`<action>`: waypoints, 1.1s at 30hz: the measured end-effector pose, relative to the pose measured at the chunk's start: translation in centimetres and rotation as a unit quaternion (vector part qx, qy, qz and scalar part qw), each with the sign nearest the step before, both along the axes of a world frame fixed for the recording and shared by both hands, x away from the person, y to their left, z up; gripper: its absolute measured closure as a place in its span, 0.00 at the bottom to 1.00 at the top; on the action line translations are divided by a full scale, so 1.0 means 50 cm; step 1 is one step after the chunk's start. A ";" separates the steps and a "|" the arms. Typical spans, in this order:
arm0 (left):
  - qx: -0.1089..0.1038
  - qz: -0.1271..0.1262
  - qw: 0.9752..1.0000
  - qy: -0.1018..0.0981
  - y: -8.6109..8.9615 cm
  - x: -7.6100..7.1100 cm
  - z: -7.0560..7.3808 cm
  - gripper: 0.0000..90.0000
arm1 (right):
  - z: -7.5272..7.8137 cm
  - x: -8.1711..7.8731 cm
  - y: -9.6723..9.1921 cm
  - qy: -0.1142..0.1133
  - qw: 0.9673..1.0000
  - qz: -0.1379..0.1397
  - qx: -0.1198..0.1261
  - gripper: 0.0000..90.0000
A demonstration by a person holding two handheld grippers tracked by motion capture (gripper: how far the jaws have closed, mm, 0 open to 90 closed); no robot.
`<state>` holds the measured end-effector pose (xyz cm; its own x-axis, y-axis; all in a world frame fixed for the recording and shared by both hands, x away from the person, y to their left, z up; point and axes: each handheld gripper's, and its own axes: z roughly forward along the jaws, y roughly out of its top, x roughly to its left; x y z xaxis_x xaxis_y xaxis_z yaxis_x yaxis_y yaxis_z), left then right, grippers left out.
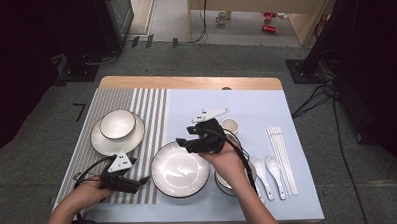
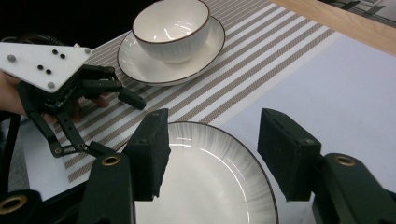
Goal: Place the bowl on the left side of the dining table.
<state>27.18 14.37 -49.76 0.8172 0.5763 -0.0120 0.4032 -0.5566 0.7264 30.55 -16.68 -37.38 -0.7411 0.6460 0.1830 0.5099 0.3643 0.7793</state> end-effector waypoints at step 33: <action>0.001 -0.001 1.000 0.000 0.000 0.000 0.000 0.18 | -0.021 -0.013 -0.105 0.005 1.000 -0.008 0.000 0.49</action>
